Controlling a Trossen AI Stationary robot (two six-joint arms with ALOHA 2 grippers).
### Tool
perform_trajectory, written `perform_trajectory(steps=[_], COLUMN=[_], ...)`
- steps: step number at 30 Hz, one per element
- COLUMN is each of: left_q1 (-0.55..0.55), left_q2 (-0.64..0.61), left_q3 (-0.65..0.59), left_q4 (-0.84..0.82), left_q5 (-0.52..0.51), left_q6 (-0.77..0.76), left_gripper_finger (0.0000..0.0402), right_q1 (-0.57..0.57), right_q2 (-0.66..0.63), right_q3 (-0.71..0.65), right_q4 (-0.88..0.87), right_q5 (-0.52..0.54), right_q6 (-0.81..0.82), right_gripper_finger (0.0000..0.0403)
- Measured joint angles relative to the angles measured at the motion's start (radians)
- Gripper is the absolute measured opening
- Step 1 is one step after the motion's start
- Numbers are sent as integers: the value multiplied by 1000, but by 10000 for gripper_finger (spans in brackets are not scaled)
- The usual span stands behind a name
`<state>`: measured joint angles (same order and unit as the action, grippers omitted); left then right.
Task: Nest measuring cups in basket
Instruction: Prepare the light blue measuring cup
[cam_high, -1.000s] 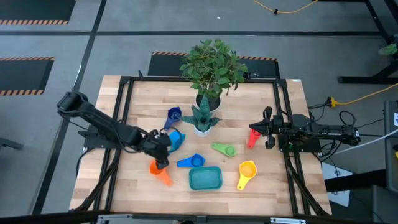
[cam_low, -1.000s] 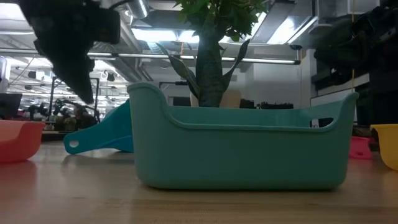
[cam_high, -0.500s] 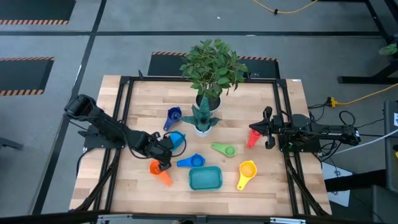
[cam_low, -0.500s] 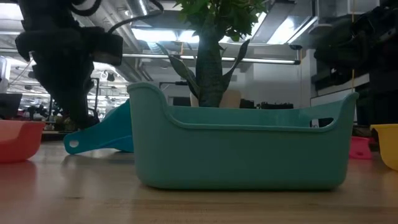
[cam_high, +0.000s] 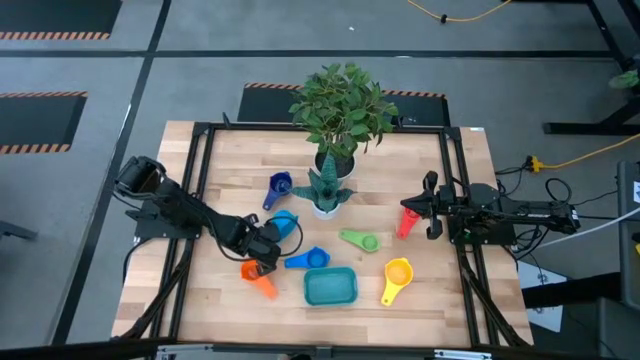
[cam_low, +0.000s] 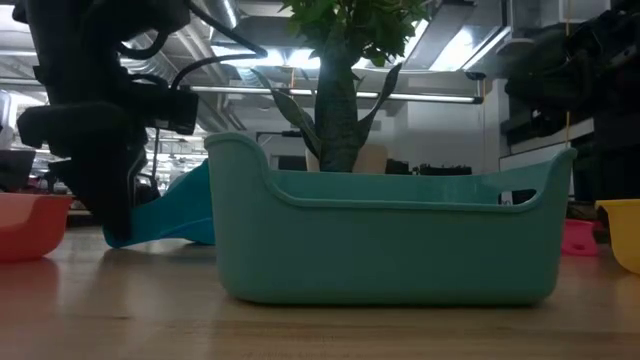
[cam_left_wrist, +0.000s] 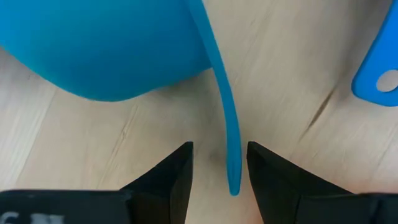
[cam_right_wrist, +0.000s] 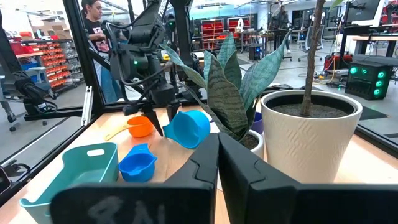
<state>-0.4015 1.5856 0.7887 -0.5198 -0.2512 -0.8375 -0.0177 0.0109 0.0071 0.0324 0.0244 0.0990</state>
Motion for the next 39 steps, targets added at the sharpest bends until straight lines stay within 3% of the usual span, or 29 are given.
perform_trajectory(steps=[7,16,26,39], left_q1=[0,0,0,0], left_q2=[0,-6,-43,-360], left_q3=[0,0,0,0], left_q4=[-1,-1,-7,34], left_q5=[-6,34,90,252], left_q6=[1,0,24,148], left_gripper_finger=[106,9,4,2], right_q1=[0,0,0,0], right_q2=[0,0,0,0], right_q3=[0,0,0,0], right_q4=[0,0,0,0], right_q5=[0,0,0,0], right_q6=[1,0,0,1], right_gripper_finger=[17,17,16,16])
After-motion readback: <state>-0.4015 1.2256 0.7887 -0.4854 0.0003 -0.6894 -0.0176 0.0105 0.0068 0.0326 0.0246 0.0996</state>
